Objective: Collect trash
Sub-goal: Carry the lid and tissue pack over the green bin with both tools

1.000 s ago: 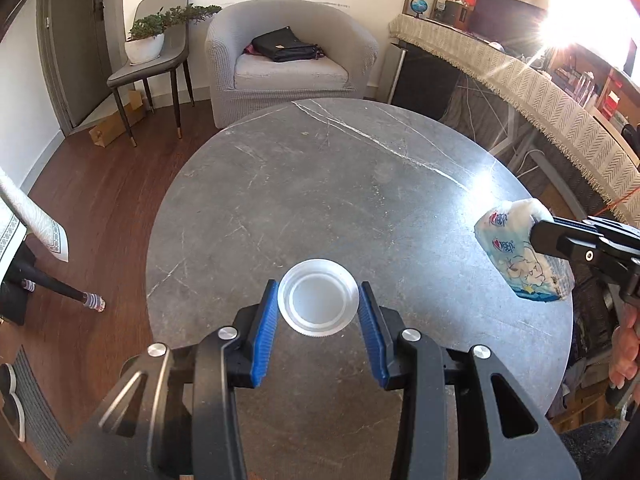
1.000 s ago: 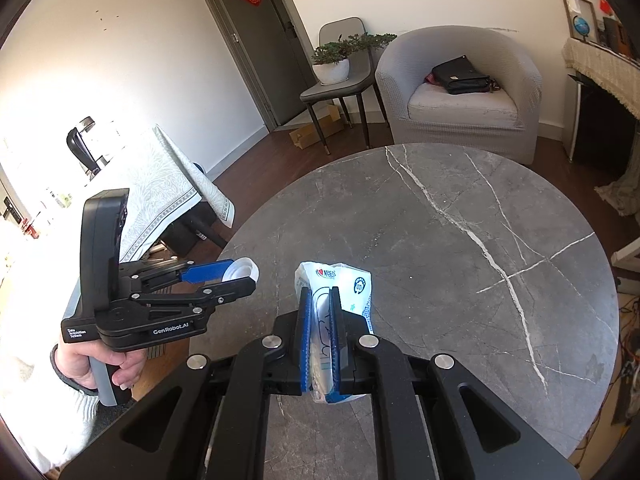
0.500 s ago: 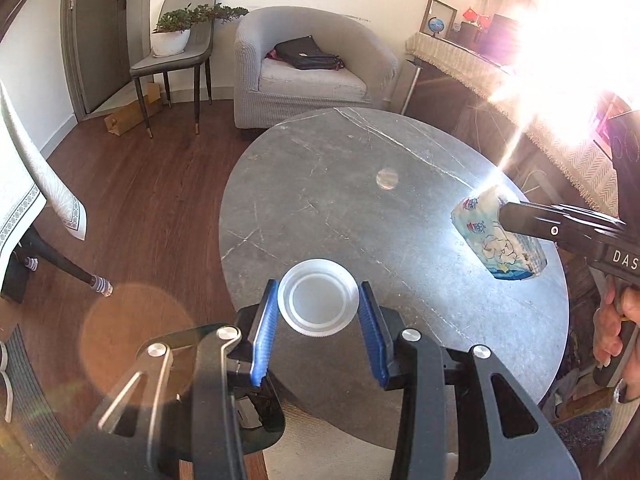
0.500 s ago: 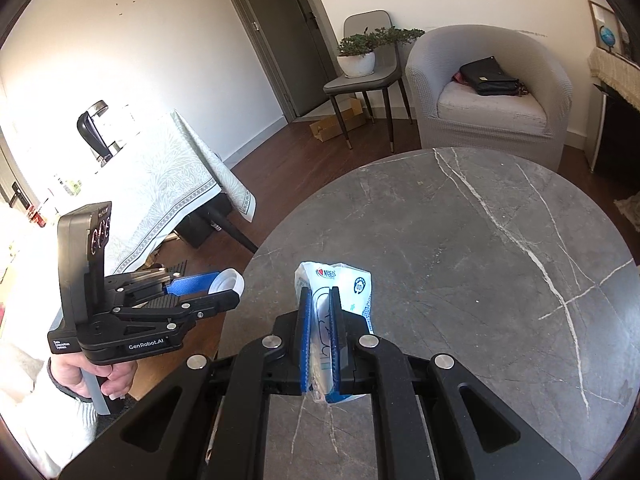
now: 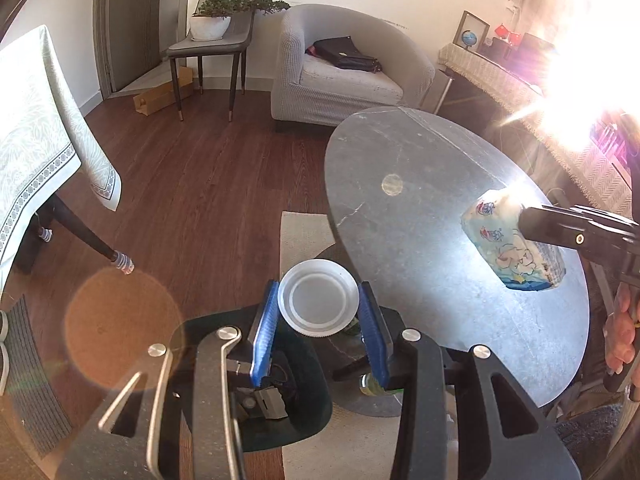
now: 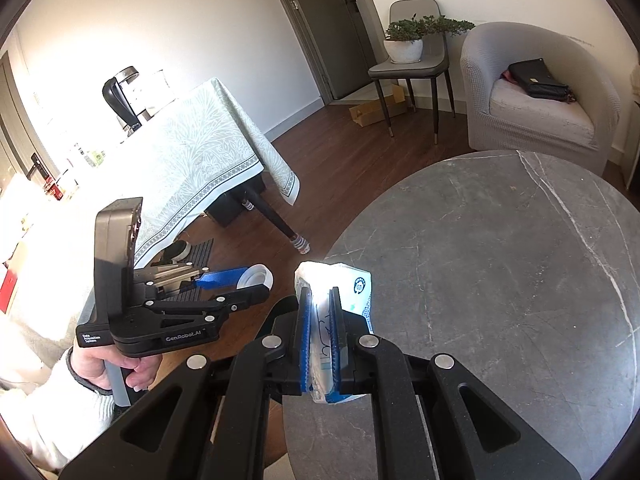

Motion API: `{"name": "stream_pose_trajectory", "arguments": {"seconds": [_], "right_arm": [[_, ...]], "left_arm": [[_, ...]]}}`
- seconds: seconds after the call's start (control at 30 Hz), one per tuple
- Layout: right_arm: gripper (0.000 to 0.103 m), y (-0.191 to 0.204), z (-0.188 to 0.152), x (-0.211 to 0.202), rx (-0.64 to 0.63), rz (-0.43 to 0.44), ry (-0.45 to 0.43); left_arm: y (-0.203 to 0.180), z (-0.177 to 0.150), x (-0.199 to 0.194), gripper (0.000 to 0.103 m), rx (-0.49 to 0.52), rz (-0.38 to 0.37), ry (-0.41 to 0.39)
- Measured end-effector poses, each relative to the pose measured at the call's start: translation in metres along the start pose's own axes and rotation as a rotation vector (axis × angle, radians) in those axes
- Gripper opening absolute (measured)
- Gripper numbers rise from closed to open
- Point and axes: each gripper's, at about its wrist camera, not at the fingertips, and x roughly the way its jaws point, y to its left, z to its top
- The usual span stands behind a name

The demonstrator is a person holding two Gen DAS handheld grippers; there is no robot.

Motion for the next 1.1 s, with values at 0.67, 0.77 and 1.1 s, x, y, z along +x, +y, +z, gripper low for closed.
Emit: {"name": "stream_pose_trajectory", "arguments": {"seconds": [0.67, 0.77, 1.1], "right_arm": [[0.008, 0.066, 0.004, 0.091, -0.065, 0.064, 0.119], [0.008, 0.075, 0.001, 0.104, -0.086, 0.052, 0.145], [0.008, 0.100, -0.002, 0.144, -0.140, 0.028, 0.211]], "left_arm": [[0.079, -0.075, 0.058, 0.042, -0.066, 0.073, 0.248], [0.085, -0.084, 0.062, 0.042, -0.071, 0.072, 0.278], [0.105, -0.098, 0.066, 0.055, -0.082, 0.101, 0.305]]}}
